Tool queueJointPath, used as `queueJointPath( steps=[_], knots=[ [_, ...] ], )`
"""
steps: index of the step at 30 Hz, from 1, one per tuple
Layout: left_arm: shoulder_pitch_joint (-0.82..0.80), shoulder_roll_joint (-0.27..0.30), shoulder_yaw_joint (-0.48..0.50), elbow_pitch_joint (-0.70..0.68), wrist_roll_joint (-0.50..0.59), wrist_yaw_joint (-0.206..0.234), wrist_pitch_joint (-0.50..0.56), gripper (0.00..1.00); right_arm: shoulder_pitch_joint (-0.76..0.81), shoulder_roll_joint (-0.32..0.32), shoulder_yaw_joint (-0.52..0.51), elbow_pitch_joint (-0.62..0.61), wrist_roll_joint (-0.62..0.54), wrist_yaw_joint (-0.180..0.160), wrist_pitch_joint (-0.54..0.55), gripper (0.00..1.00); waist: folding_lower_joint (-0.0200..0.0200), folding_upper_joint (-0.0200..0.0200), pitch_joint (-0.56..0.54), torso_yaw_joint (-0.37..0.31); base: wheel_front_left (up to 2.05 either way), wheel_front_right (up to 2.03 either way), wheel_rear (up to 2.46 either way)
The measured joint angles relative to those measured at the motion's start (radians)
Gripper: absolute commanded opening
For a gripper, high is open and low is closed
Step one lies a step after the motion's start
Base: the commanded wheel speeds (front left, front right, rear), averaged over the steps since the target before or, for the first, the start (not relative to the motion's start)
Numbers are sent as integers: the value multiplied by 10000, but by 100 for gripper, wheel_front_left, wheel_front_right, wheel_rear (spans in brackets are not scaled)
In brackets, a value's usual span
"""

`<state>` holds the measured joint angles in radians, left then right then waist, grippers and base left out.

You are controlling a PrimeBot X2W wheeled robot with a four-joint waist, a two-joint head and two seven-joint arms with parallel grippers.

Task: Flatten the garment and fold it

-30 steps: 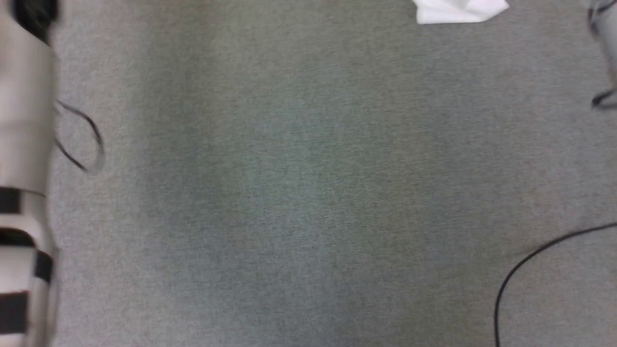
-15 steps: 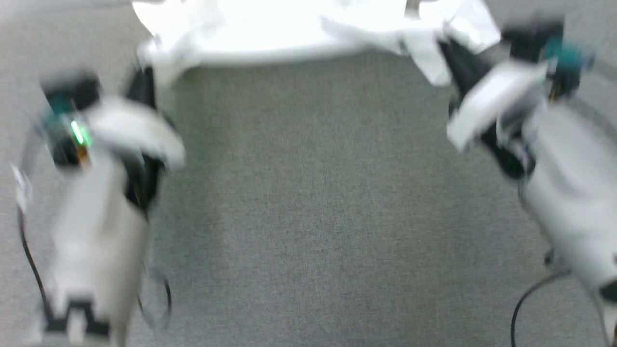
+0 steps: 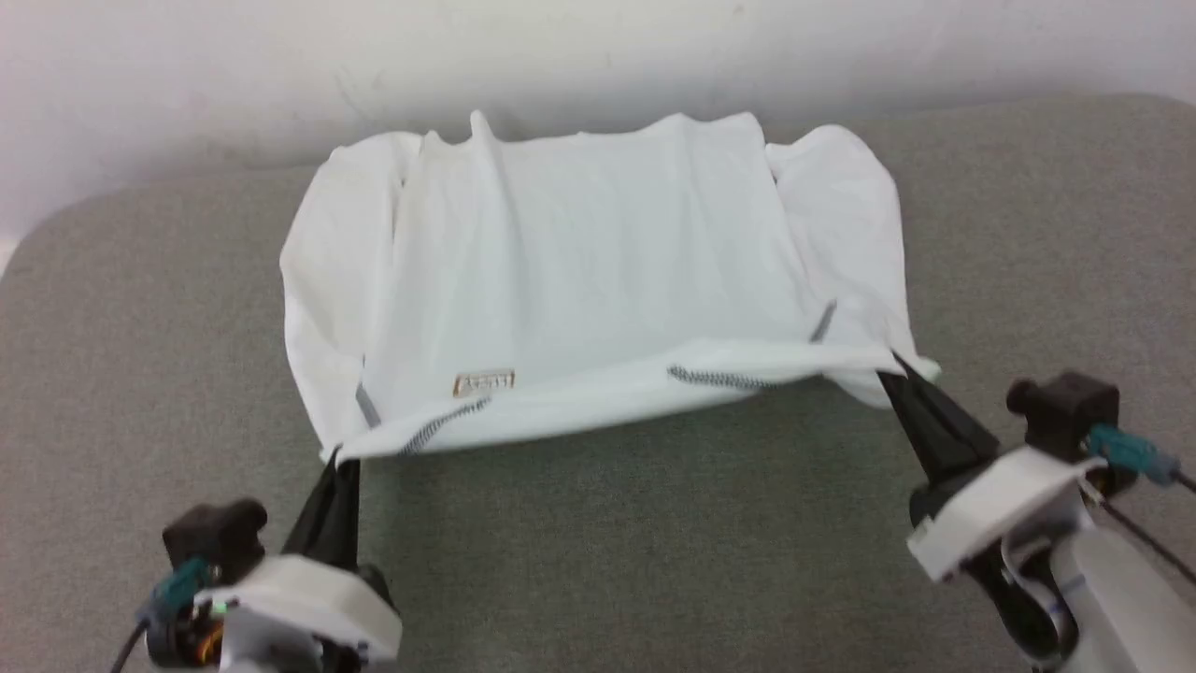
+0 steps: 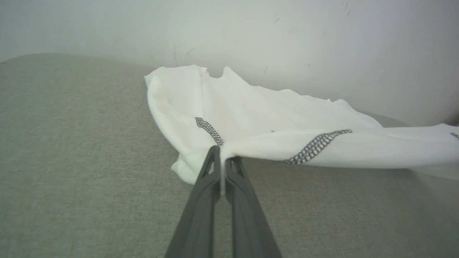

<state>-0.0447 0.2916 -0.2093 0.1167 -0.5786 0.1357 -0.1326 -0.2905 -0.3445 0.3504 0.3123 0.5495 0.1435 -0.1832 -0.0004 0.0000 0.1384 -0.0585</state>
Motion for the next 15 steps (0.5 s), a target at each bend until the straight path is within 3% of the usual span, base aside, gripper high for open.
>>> queueJointPath(
  steps=[6,11,15],
  knots=[
    [2352,343,-102,-2788,88,1133,1348,0,2681,782,-1776,-2661,-1279,36,1735,0,1,0,-457,-41,0,0,0],
    [3552,445,-349,-3730,-8,1567,2178,0,4327,1478,-2692,-3988,-1971,29,2976,0,3,0,-579,44,0,0,0],
    [4050,378,-606,-3653,-295,1720,2681,0,5086,1831,-3074,-4226,-2330,25,3434,0,4,0,-594,114,0,0,0]
  ],
)
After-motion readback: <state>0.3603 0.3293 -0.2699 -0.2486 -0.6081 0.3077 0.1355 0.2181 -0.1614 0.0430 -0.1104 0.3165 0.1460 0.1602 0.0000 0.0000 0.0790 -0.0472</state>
